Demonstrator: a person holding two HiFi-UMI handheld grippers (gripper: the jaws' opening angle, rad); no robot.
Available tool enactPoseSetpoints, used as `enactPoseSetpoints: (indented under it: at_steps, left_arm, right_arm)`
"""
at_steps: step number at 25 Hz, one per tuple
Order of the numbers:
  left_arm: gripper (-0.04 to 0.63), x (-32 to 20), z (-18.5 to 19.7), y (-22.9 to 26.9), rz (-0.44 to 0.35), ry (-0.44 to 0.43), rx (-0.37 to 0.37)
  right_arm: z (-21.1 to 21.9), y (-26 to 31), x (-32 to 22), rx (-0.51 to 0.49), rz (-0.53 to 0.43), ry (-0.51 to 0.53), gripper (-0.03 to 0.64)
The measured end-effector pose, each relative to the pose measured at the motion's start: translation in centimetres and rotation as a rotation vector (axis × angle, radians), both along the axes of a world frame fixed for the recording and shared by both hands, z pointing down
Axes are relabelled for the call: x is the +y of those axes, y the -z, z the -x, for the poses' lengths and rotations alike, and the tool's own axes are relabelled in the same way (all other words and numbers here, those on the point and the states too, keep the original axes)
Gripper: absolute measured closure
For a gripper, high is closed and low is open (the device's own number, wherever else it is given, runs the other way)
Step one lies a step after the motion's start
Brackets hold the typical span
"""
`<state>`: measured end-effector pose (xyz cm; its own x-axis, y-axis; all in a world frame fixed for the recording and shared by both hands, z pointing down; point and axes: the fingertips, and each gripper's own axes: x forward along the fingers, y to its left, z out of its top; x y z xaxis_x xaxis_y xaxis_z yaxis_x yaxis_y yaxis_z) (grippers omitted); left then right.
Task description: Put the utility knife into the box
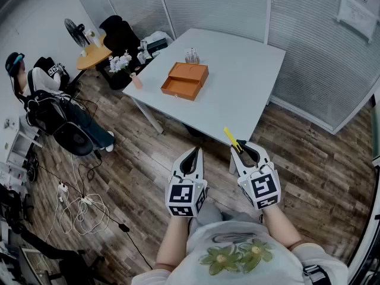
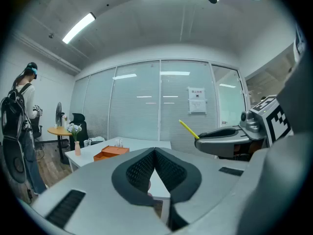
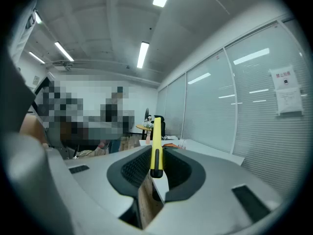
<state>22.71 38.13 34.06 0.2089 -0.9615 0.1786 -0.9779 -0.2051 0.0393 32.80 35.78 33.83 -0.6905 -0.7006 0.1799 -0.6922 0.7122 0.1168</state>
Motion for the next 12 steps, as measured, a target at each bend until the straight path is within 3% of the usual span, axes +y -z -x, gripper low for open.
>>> enactPoseSetpoints:
  at_steps: [12]
  left_arm:
    - [0.598,-3.5,2.0,-1.1,-0.007,0.009,0.004]
  right_arm:
    - [2.2,-0.7,-3.1,0.015,-0.015,0.021,0.541]
